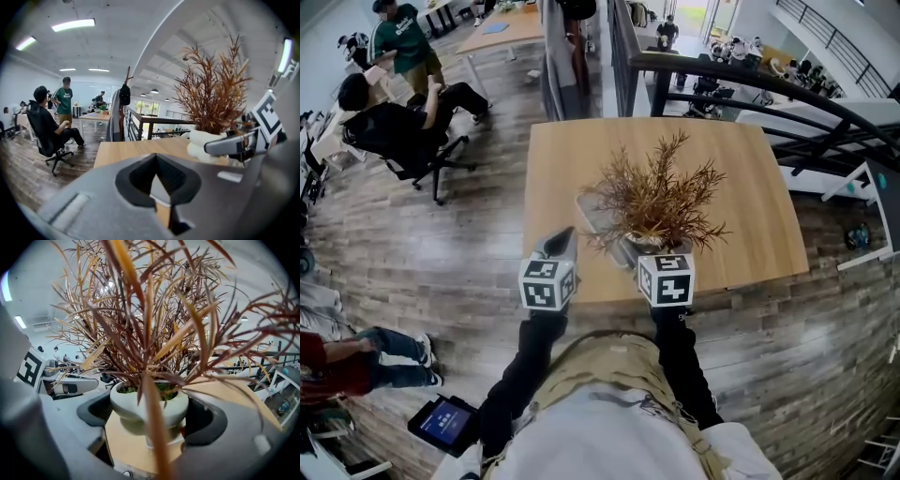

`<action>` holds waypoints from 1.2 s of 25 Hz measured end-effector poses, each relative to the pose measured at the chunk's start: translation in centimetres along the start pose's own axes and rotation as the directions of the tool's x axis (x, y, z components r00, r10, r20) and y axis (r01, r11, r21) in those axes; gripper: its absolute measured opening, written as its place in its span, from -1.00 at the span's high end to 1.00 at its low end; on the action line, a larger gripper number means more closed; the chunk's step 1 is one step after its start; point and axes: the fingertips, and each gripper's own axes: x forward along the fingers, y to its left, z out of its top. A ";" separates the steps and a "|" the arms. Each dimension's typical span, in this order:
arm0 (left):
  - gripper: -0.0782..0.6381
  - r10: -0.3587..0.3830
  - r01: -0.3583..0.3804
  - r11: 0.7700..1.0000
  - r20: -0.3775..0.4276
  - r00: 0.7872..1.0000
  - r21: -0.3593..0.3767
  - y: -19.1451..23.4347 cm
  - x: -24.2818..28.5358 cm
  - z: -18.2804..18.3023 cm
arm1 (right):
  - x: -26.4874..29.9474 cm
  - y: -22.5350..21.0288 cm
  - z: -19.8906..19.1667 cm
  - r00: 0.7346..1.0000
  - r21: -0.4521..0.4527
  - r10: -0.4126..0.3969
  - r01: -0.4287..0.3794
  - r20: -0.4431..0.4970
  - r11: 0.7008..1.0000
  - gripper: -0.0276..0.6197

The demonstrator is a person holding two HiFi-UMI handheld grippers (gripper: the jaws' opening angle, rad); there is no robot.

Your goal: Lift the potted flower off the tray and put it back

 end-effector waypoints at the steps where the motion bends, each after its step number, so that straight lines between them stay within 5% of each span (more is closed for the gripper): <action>1: 0.78 0.001 -0.001 1.000 0.002 1.000 0.001 0.0 0.1 0.2 | 0.0 -0.1 0.1 1.000 -0.001 -0.001 0.001 0.001 1.000 -0.55; 30: 0.78 -0.003 0.003 1.000 -0.012 1.000 0.005 0.0 0.6 -0.3 | 0.2 0.3 -0.1 1.000 -0.023 0.014 -0.014 0.011 1.000 -0.55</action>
